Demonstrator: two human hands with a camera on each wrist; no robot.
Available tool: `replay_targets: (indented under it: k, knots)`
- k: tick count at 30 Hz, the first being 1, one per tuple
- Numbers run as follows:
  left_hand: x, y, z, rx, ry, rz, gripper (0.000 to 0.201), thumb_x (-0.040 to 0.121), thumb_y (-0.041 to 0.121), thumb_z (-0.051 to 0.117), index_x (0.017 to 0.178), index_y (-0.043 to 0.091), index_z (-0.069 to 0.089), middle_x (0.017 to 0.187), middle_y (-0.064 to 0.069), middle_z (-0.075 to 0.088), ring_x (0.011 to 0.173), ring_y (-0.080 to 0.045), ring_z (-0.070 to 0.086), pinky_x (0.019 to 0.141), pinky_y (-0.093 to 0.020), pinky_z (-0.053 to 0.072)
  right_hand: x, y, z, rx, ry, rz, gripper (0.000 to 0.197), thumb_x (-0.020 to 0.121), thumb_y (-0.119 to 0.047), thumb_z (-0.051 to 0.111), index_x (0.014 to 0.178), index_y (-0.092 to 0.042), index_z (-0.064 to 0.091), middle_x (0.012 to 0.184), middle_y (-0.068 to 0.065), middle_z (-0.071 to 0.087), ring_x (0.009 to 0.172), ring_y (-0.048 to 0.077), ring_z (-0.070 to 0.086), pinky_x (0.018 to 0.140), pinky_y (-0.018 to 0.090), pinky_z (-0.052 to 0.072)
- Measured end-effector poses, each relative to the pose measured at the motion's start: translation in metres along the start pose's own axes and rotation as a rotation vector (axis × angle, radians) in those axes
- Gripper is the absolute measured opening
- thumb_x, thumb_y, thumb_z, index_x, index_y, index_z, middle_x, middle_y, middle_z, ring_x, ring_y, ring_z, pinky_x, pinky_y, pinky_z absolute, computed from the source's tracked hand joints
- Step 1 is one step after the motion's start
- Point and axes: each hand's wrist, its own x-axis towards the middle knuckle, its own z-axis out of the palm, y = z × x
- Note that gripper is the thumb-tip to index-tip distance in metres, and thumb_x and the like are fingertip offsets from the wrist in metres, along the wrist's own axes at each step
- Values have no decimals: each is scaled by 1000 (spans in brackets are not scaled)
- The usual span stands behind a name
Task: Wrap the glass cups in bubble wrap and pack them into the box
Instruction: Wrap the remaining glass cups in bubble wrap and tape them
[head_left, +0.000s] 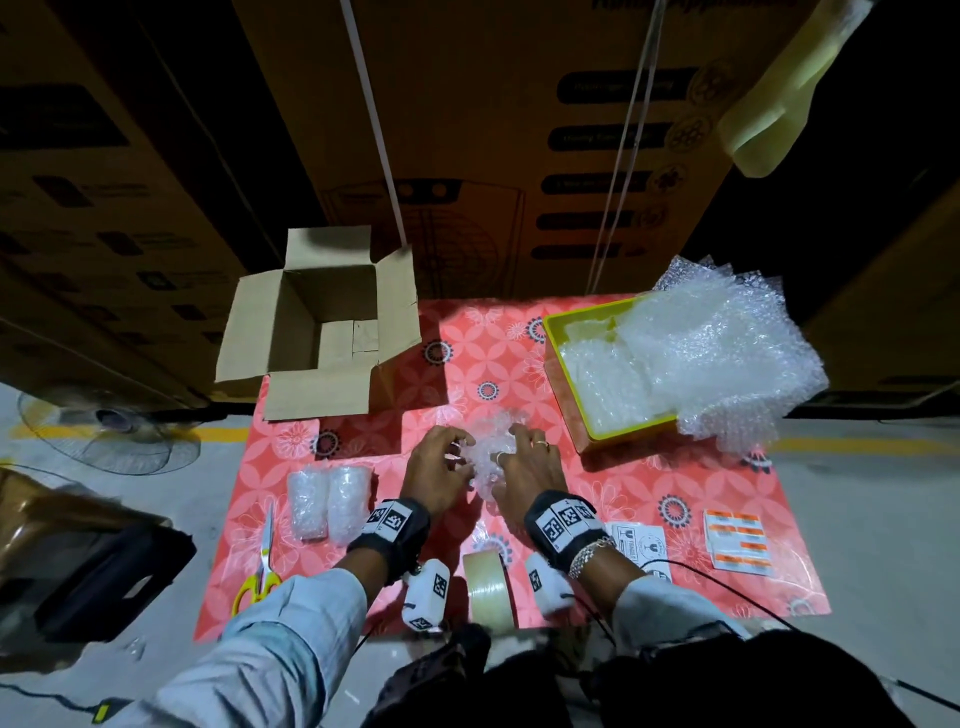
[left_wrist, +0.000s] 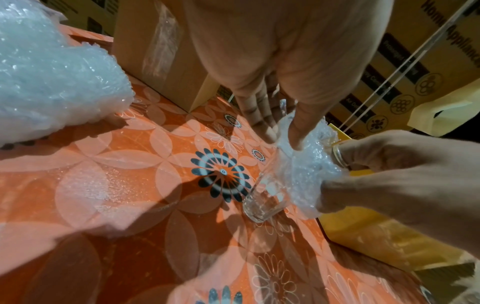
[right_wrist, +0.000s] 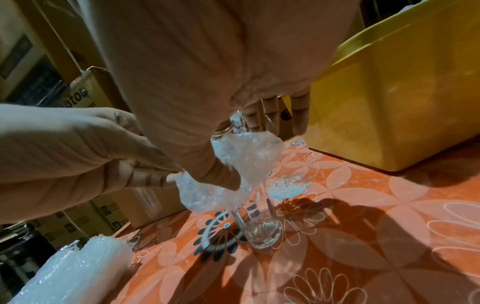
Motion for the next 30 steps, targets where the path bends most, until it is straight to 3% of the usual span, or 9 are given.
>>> replay_targets:
  k: [5,9,11,13,16,19,24,26,30]
  knots:
    - [2,-4,0,144,-11,15,32,78,-10,66,92,19,70,108,1,56,102,-18,60,77,-11,49,-3,13,4,267,-51,-7,42,92,-29,68,134,-28,63,158,2,25,142,28,29,117,45,33]
    - [1,-2,-6,50,33,4,39,80,-8,68,106,20,63,119,-2,51,109,-15,57,79,-3,43,-14,29,9,661,144,50,41,87,-7,72,120,-28,56,141,-10,36,125,16,49,106,35,48]
    - [4,-2,-6,-8,-9,-53,49,82,5,76,119,26,52,120,0,55,105,-15,60,81,-12,48,-17,31,9,763,128,146,48,86,-5,72,118,-32,49,130,-6,47,111,18,59,93,37,57]
    - [7,-3,-3,-5,-66,-47,52,81,12,80,119,30,49,113,3,61,98,-16,63,81,-27,54,-15,28,10,829,65,202,49,87,-5,72,111,-38,47,118,-4,58,100,19,64,81,41,61]
    - [11,1,2,111,-97,26,35,81,0,76,100,25,60,103,0,63,89,-20,62,79,-33,51,-7,25,14,783,123,152,43,85,-1,73,96,-33,46,102,-3,59,92,20,62,80,47,58]
    - [17,0,4,147,-89,-1,26,81,-2,74,92,22,72,96,-1,62,84,-21,62,77,-31,51,0,21,11,698,147,104,24,87,2,69,99,-17,60,107,1,54,95,20,57,91,41,53]
    - [20,-8,-3,228,-180,51,31,82,-4,71,95,22,83,87,6,52,80,-13,57,72,-23,46,-1,19,13,538,48,37,20,95,7,55,104,-3,70,123,2,43,113,21,54,98,25,48]
    - [17,-8,-7,259,-244,62,35,84,-2,67,102,25,82,87,6,46,76,-7,52,72,-21,42,-3,17,12,417,9,16,29,95,4,56,118,-7,71,132,3,41,124,23,44,104,30,45]
    - [14,-3,-9,465,-382,64,37,92,20,62,126,30,73,100,3,39,81,-17,51,78,-28,44,-6,14,6,228,-38,9,42,91,-3,59,130,-16,68,141,5,41,130,27,38,109,40,42]
